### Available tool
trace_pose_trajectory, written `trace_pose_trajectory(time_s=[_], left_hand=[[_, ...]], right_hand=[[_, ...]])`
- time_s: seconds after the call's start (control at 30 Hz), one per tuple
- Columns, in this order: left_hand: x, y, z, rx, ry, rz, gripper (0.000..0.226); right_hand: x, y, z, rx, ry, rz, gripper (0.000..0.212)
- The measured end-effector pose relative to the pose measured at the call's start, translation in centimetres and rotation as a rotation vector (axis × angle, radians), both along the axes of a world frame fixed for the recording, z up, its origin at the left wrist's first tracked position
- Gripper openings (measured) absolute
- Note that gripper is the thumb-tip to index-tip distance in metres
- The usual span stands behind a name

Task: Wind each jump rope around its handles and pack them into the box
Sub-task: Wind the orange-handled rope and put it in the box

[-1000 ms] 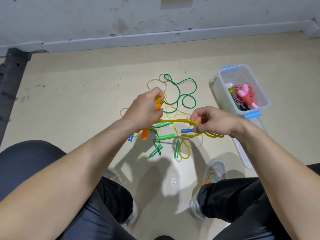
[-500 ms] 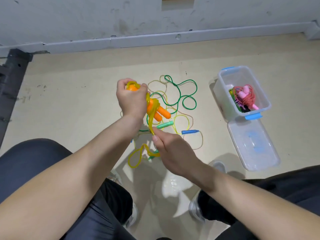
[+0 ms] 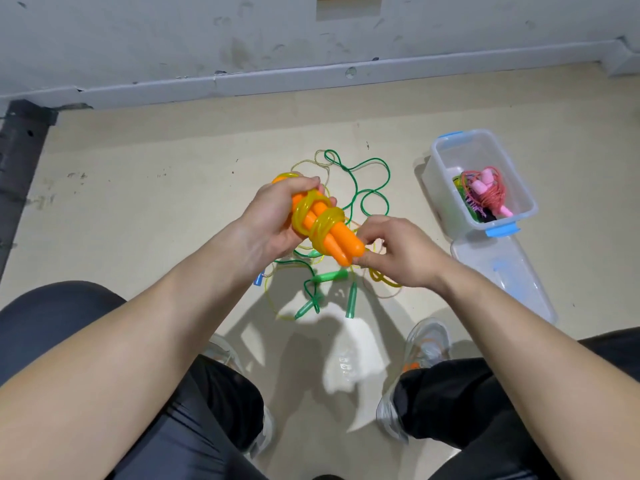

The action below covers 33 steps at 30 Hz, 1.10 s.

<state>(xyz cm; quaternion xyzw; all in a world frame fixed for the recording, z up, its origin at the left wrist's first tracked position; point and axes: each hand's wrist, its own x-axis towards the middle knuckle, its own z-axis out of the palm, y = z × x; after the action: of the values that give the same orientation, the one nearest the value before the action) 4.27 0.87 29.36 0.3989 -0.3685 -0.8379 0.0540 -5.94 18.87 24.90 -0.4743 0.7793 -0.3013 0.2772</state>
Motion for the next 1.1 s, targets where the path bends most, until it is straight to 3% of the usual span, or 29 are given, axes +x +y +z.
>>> trace_pose_trajectory(time_s=[0.1, 0.23, 0.43, 0.57, 0.7, 0.87, 0.97, 1.1], left_hand=[[0.0, -0.1, -0.1, -0.040, -0.020, -0.118, 0.026], [0.0, -0.1, 0.3, -0.118, -0.047, -0.210, 0.021], [0.4, -0.8, 0.7, -0.167, -0.071, -0.205, 0.025], [0.6, -1.3, 0.6, -0.269, -0.108, -0.200, 0.028], [0.7, -1.0, 0.9, -0.545, -0.127, -0.344, 0.032], [1.3, 0.1, 1.0, -0.611, -0.120, -0.612, 0.030], [1.5, 0.4, 1.6, -0.502, -0.058, -0.717, 0.031], [1.2, 0.7, 1.5, -0.522, -0.110, -0.716, 0.040]], right_hand=[[-1.0, 0.3, 1.3, 0.085, 0.224, 0.115, 0.026], [-1.1, 0.6, 2.5, 0.156, 0.492, 0.139, 0.016], [-1.9, 1.0, 2.3, 0.251, 0.568, 0.108, 0.032], [-1.6, 1.0, 2.2, 0.287, 0.387, -0.014, 0.046], [-1.3, 0.6, 2.0, 0.223, 0.177, -0.131, 0.055], [-1.8, 0.7, 2.1, 0.028, -0.411, -0.145, 0.028], [-2.2, 0.7, 2.0, -0.066, -0.469, -0.192, 0.021], [-2.2, 0.3, 1.2, -0.150, -0.463, -0.271, 0.021]])
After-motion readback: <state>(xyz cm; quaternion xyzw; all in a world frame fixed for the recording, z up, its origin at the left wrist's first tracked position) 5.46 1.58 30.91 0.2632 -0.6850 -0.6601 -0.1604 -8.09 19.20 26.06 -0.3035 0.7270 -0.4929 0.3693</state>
